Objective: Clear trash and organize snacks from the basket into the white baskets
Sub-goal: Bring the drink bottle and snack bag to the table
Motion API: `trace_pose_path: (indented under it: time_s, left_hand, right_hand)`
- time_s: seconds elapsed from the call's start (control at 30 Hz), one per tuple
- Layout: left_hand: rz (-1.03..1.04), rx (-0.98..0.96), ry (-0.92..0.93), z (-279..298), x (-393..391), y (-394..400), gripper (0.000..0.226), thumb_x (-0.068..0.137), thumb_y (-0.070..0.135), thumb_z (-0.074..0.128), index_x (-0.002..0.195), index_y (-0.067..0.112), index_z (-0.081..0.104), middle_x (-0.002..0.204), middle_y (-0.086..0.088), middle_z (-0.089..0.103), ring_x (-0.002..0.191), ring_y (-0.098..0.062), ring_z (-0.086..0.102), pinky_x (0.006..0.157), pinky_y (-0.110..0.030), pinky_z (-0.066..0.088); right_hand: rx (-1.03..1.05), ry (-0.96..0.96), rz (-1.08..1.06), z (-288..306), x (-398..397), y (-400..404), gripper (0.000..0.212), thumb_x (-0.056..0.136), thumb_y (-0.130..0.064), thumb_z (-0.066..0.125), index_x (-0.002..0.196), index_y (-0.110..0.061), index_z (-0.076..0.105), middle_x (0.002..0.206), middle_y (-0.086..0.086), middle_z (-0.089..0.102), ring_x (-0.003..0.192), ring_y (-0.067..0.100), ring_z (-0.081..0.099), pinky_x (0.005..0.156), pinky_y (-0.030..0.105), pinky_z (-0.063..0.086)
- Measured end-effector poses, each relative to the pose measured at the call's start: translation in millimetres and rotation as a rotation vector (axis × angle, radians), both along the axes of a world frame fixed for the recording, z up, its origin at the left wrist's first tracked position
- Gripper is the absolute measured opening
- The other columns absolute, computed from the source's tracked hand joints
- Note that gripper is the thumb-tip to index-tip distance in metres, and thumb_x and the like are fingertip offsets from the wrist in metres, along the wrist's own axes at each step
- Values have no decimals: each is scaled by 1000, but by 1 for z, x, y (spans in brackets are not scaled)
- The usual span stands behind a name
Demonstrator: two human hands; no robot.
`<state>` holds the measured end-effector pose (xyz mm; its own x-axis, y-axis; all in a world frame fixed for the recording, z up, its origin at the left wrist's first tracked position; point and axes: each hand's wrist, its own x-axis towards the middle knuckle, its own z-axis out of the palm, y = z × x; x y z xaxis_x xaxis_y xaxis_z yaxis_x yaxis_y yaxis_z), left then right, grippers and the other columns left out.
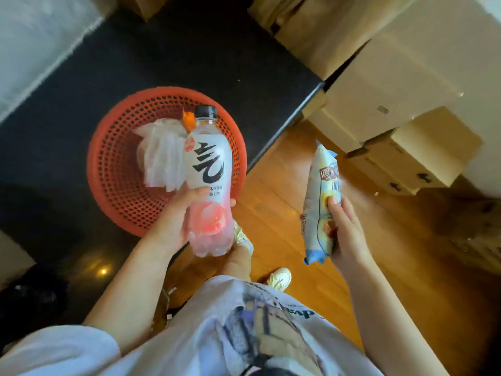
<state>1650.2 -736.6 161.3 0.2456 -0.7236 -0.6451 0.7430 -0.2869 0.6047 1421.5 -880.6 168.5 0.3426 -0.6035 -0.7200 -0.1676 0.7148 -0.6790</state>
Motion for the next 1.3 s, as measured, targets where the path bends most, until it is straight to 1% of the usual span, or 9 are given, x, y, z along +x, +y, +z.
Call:
trace_pose_path:
  time_s: [0.07, 0.13, 0.33, 0.47, 0.6, 0.7, 0.87, 1.03, 1.3]
  left_hand:
    - [-121, -45, -47, 8, -20, -15, 64, 49, 36, 79, 108, 18, 62, 91, -10, 73, 80, -24, 71, 67, -33, 58]
    - [-231, -90, -66, 16, -44, -27, 68, 48, 41, 81, 109, 19, 62, 96, -8, 73, 83, -22, 70, 71, -34, 58]
    - [-469, -169, -38, 40, -149, -29, 83, 48, 51, 82, 117, 12, 58, 100, -10, 71, 84, -19, 68, 69, -32, 57]
    - [-613, -197, 97, 50, -241, -2, 62, 48, 47, 83, 101, 18, 70, 92, -8, 72, 78, -17, 68, 67, -31, 58]
    - [-776, -142, 82, 59, -347, 22, 80, 41, 53, 84, 106, 13, 63, 87, -8, 73, 74, -18, 69, 63, -32, 58]
    - [-927, -115, 85, 67, -420, 36, 80, 40, 55, 84, 104, 11, 63, 84, -9, 72, 71, -20, 69, 62, -32, 58]
    - [-1252, -83, 82, 76, -515, 54, 63, 42, 55, 83, 89, 15, 73, 80, -7, 72, 69, -19, 69, 62, -30, 58]
    - [-1529, -79, 2, 77, -597, 67, 77, 44, 57, 81, 105, 14, 64, 88, -9, 72, 74, -22, 69, 61, -33, 56]
    - [-1865, -160, -27, 74, -751, 70, 70, 49, 59, 78, 103, 16, 67, 88, -10, 72, 74, -23, 69, 61, -34, 56]
  right_hand:
    - [-7, -46, -76, 7, -30, 9, 40, 75, -37, 62, 112, -25, 54, 90, 4, 73, 81, 25, 71, 62, 37, 57]
    - [-18, -64, -144, 15, -61, 20, 46, 73, -31, 66, 115, -21, 53, 93, 7, 72, 85, 29, 71, 64, 39, 58]
    - [-53, -52, -280, 35, -172, 75, 38, 70, -27, 69, 104, -15, 60, 86, 7, 74, 83, 23, 72, 62, 33, 56]
    - [-69, -49, -421, 49, -257, 141, 37, 66, -26, 70, 101, -20, 59, 82, 2, 74, 79, 20, 72, 60, 32, 56]
    - [-114, -37, -628, 64, -341, 210, 44, 65, -19, 75, 105, -22, 56, 89, 2, 71, 77, 18, 71, 59, 30, 55]
    - [-159, -30, -821, 75, -397, 257, 53, 65, -18, 76, 112, -19, 53, 98, 5, 69, 77, 17, 71, 60, 29, 56]
    - [-174, -47, -1210, 72, -465, 338, 54, 58, -28, 72, 109, -21, 54, 89, 3, 73, 72, 15, 70, 62, 27, 57]
    - [-133, -90, -1578, 58, -506, 398, 61, 57, -28, 73, 115, -18, 54, 85, 3, 75, 69, 15, 71, 58, 26, 56]
    - [-108, -21, -1946, 54, -584, 432, 52, 63, -47, 65, 109, -22, 59, 85, 3, 75, 71, 16, 71, 59, 26, 56]
